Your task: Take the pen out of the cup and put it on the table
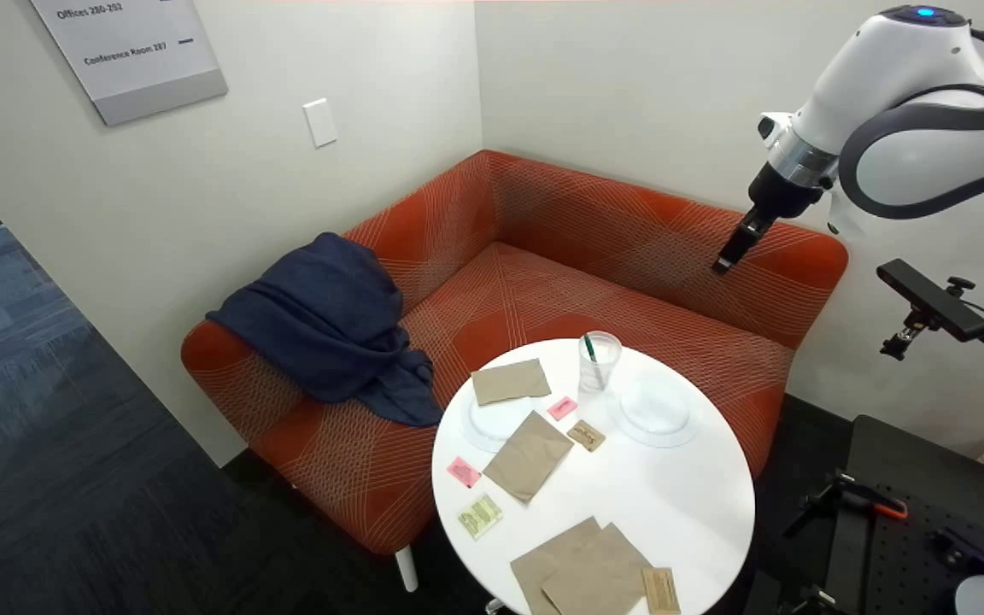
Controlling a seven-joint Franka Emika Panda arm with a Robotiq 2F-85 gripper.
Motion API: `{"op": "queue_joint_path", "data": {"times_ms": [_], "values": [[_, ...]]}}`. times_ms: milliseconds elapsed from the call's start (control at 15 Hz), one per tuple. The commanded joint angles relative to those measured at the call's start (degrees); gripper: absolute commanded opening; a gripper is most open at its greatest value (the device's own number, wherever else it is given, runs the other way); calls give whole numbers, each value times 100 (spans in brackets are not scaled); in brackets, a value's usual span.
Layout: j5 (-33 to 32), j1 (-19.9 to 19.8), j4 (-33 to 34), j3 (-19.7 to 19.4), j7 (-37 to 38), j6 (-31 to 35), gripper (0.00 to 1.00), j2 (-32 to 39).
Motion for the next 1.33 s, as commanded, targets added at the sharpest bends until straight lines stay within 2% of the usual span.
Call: {"op": "queue_joint_path", "data": {"times_ms": [0, 333, 1267], "values": [[152, -5, 261, 116, 11, 303, 100, 421], [253, -8, 758, 200, 23, 470, 100, 1072], [825, -43, 2180, 651, 307, 226, 100, 2708]]}}
